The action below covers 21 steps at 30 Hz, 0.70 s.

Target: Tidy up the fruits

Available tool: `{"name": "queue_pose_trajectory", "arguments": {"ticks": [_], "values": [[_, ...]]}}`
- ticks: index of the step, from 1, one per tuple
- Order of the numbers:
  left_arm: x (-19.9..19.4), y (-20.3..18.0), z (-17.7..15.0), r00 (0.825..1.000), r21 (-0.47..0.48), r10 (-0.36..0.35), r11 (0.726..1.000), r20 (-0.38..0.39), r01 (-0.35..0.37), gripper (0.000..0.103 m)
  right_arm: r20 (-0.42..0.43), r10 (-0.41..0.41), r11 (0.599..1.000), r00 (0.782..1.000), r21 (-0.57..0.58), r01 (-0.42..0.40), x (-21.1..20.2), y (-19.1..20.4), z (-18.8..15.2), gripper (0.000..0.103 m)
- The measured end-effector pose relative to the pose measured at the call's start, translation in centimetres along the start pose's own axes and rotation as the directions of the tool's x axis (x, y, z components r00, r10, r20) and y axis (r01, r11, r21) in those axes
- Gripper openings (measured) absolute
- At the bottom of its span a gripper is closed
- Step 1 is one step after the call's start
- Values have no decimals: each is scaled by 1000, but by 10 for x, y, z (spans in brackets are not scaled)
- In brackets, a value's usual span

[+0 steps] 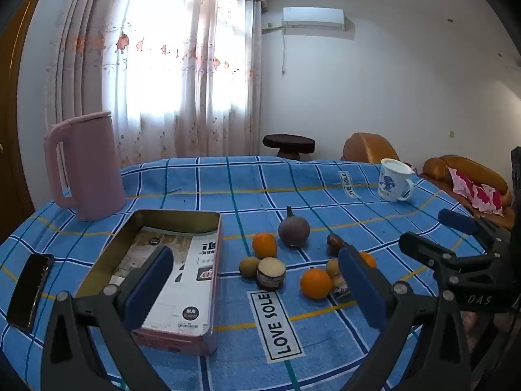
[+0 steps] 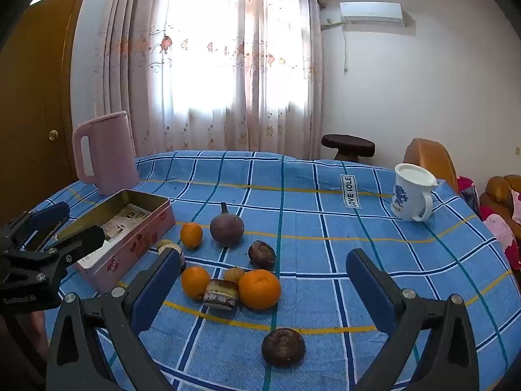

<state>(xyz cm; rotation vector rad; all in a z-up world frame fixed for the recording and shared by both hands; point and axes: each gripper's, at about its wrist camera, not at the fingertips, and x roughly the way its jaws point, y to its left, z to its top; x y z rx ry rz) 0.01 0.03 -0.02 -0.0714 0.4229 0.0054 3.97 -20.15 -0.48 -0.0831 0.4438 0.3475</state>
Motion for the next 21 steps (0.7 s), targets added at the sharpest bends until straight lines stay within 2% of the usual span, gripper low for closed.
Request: {"name": "queue_pose_trajectory", "arguments": {"ticks": [9, 12, 21], "values": [[3, 11, -11, 1000, -6, -10, 1000, -5, 10, 103, -2, 8, 1000, 1000, 7, -8, -2, -6, -4, 102], [6, 1, -11, 1000, 20, 5, 1000, -15, -5, 103, -13, 9, 1000, 1000, 16, -9, 2, -7, -5, 102], [5, 1, -9, 1000, 22, 8, 1000, -18, -7, 103, -14, 8, 1000, 1000, 21, -8, 2, -5, -7, 102]]}}
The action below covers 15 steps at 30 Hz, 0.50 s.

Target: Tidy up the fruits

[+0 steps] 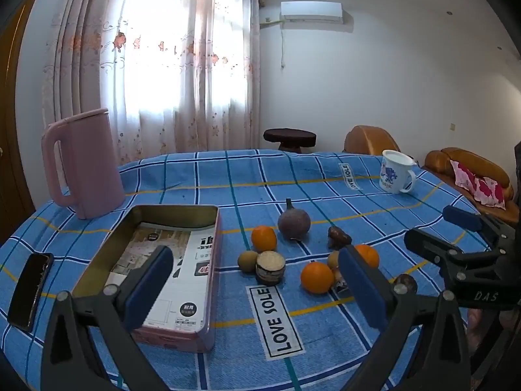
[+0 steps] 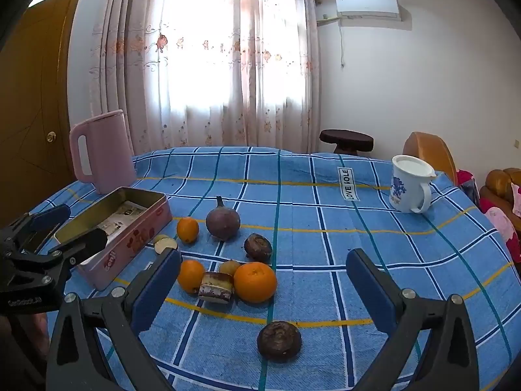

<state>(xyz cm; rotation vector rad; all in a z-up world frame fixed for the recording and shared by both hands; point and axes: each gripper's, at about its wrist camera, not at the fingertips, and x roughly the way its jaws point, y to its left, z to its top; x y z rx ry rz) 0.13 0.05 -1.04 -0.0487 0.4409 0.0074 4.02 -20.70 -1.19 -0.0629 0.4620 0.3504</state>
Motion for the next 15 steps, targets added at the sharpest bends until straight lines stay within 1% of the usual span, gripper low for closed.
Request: {"name": "queue_pose_trajectory", "arguments": {"ticks": [15], "values": [[1, 0, 1, 1000, -1, 6, 1000, -6, -6, 103, -9, 8, 1000, 1000, 8, -8, 2, 0, -2, 102]]}}
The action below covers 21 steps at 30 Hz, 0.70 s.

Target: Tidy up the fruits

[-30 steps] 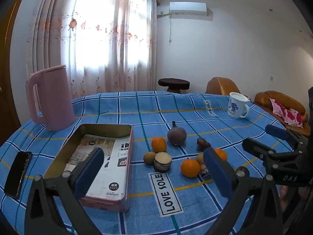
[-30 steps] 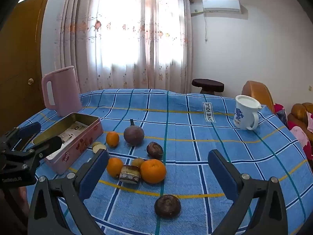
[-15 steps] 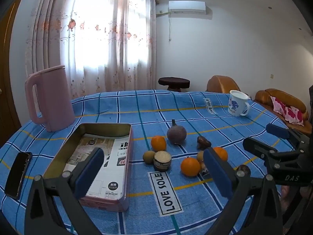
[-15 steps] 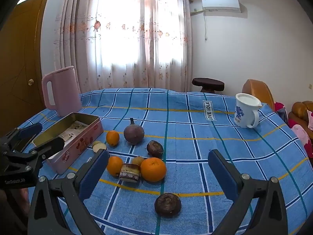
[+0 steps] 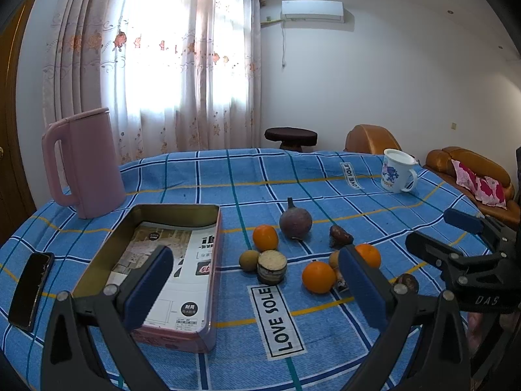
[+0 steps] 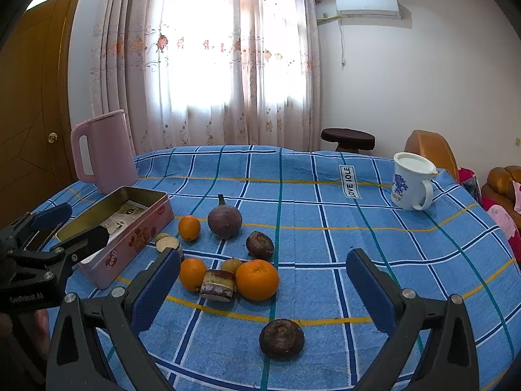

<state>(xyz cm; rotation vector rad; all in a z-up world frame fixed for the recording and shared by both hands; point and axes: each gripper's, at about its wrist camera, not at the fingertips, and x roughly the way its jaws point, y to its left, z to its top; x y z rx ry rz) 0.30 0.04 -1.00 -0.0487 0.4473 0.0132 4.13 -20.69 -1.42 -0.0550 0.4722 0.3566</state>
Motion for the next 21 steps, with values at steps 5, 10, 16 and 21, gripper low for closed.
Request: {"name": "queue_pose_trajectory", "arguments": {"ticks": [5, 10, 16, 21], "values": [[1, 0, 0, 1000, 0, 1, 1000, -1, -1, 103, -1, 5, 1000, 1000, 4, -5, -1, 1, -2, 102], [1, 1, 0, 1000, 1, 0, 1000, -2, 0, 103, -1, 6, 1000, 1000, 5, -6, -1, 1, -3, 102], [2, 2, -2, 1000, -2, 0, 1000, -3, 0, 103, -4, 9, 1000, 1000, 7, -9, 0, 2, -5, 102], [2, 2, -2, 1000, 0, 1, 1000, -3, -1, 103, -5, 12, 1000, 1000, 7, -12, 0, 3, -6, 102]]}}
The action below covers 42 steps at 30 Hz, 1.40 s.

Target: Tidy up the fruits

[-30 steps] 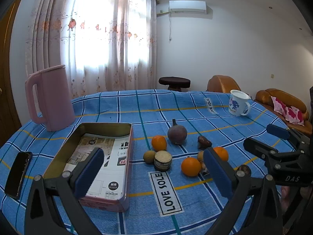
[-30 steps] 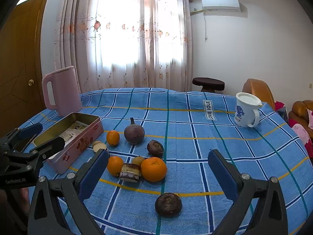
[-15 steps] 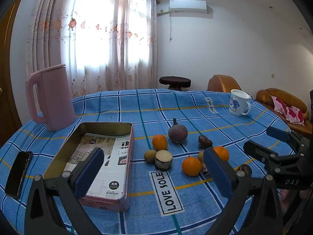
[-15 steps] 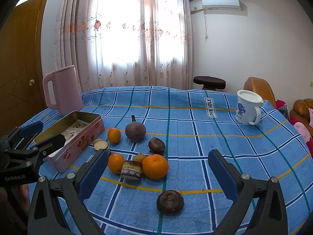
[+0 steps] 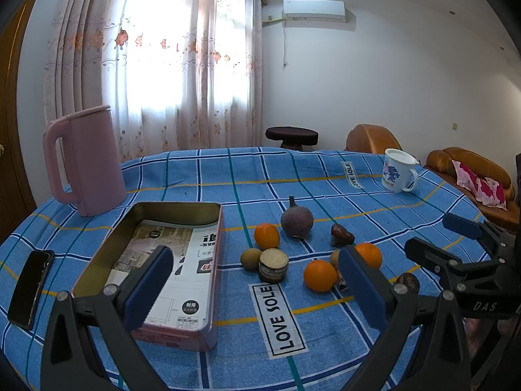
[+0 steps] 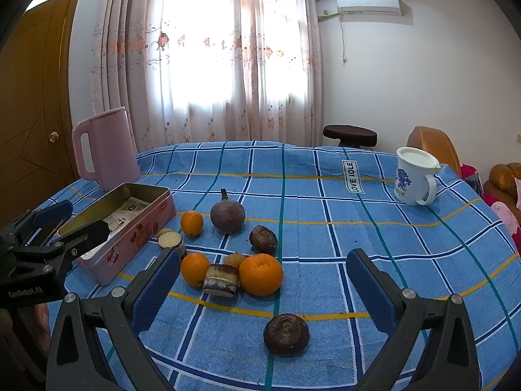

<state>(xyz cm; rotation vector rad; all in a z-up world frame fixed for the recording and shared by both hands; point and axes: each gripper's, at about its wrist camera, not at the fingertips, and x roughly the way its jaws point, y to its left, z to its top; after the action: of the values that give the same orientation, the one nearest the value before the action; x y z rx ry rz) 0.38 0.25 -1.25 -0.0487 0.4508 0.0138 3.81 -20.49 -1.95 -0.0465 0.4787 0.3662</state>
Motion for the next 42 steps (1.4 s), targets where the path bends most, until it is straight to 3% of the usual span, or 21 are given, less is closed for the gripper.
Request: {"name": "queue_pose_trajectory", "arguments": {"ticks": [29, 42], "values": [[0, 3, -4, 1000, 3, 3, 1000, -5, -3, 103, -20, 1, 1000, 1000, -2, -1, 7, -5, -7, 102], [18, -13, -16, 998, 47, -14, 999, -64, 17, 103, -79, -47, 999, 996, -2, 47, 15, -32, -32, 102]]}}
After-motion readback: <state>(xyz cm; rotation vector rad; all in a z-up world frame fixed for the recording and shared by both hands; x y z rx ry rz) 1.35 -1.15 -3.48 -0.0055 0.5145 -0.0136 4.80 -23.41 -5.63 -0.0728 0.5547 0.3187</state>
